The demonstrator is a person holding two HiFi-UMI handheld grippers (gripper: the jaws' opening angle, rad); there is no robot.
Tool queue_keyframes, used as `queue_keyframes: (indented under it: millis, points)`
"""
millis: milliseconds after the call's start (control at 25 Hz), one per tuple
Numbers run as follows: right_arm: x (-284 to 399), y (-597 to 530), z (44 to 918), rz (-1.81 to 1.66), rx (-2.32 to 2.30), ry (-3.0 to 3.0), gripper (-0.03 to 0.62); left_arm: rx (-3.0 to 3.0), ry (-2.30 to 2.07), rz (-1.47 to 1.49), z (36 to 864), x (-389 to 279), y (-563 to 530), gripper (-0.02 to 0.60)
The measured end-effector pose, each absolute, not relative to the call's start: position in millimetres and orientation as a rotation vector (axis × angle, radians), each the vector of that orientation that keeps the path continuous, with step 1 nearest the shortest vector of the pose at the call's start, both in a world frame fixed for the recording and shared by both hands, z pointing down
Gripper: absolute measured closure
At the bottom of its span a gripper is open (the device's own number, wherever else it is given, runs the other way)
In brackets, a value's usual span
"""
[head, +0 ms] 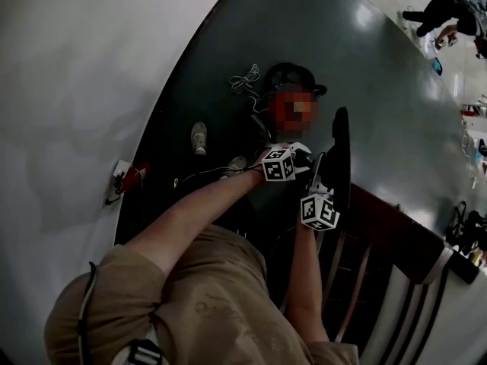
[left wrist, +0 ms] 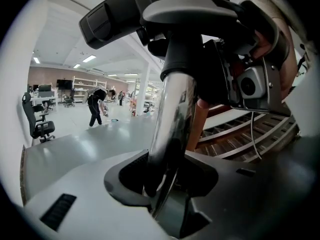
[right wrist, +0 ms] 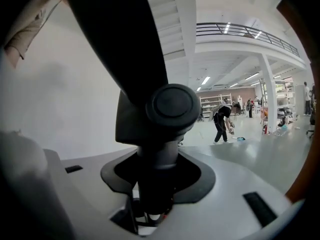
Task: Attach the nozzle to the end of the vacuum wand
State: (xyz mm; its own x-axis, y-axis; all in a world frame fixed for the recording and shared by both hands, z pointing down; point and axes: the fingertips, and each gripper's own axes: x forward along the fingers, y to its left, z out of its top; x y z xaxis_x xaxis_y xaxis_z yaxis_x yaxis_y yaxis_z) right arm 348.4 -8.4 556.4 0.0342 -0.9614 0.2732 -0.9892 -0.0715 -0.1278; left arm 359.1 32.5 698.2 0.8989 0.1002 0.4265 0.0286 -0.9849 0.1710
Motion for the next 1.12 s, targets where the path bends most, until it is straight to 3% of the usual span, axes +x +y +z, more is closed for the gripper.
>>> queue_keyframes:
  millis: [520,1120]
  points:
    - [279,-32,570,0.407,1.927,-2.15,0.425,2.773,-0.023,0.768,710,316,14,0.431]
    - [151,-74,607,0.441,1.568,-2.197,0.433,2.557,-0.346,0.709,713,116,-28,0.413]
